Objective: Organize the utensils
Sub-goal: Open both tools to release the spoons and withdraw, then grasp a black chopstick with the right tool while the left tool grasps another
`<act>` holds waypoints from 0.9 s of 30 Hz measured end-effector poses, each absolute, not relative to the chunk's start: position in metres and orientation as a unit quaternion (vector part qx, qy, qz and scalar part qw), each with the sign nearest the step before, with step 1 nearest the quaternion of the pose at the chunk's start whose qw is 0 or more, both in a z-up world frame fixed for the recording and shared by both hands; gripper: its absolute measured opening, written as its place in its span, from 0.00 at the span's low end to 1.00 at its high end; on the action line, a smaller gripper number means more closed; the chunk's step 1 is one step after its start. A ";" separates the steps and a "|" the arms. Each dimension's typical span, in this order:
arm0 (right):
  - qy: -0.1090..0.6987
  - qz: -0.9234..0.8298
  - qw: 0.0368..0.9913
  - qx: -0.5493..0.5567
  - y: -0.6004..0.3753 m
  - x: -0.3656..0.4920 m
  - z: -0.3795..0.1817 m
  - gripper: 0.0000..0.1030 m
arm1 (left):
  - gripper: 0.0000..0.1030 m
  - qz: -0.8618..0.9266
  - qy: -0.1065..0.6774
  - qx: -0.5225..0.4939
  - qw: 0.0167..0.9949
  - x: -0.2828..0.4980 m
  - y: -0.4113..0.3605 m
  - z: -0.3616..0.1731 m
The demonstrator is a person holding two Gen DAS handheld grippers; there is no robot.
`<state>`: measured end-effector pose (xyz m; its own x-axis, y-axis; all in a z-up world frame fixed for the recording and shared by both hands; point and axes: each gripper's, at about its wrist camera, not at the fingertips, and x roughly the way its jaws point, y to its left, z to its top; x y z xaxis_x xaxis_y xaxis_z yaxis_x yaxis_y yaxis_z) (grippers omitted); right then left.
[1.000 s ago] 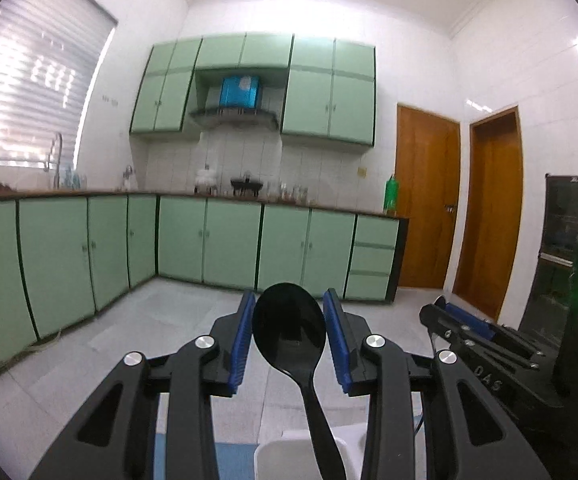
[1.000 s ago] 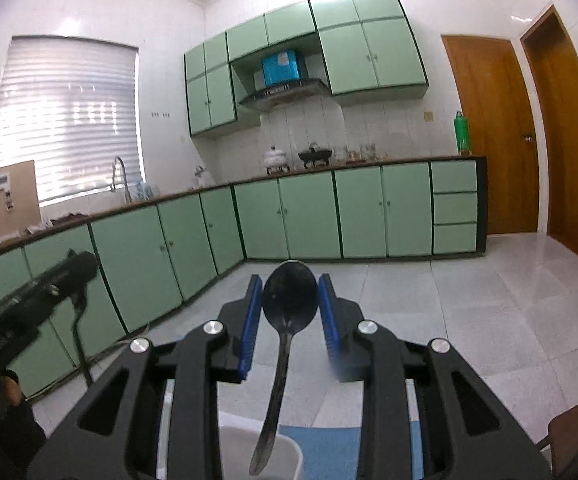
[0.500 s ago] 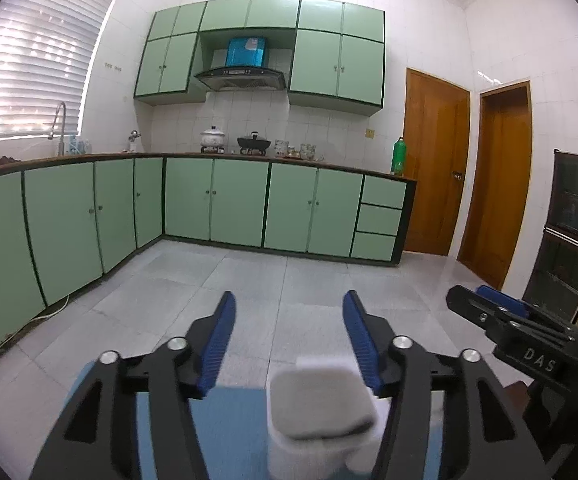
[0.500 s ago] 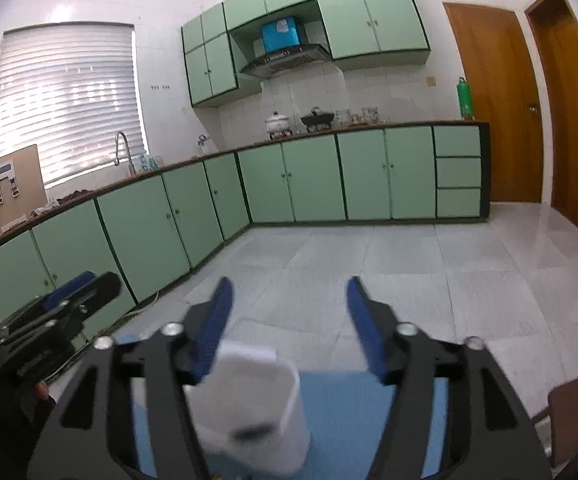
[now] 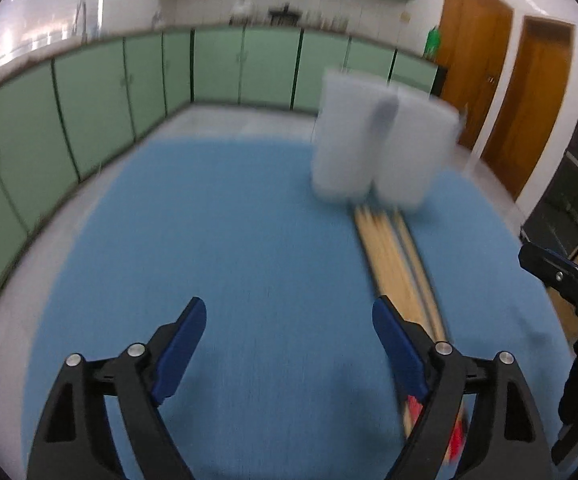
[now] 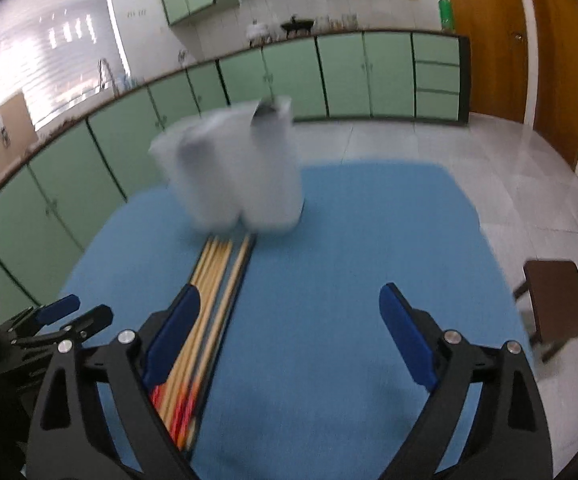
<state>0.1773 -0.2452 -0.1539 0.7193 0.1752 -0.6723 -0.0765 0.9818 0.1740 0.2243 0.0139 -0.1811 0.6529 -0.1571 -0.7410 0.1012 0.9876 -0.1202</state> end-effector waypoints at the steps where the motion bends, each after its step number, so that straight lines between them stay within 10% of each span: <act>1: 0.378 0.067 0.921 0.063 -0.240 0.168 -0.159 0.86 | 0.82 -0.068 0.422 -0.034 0.903 0.217 0.016 -0.187; 27: 0.452 0.081 0.888 -0.016 -0.187 0.115 -0.200 0.85 | 0.89 -0.047 0.452 0.000 0.891 0.168 0.019 -0.200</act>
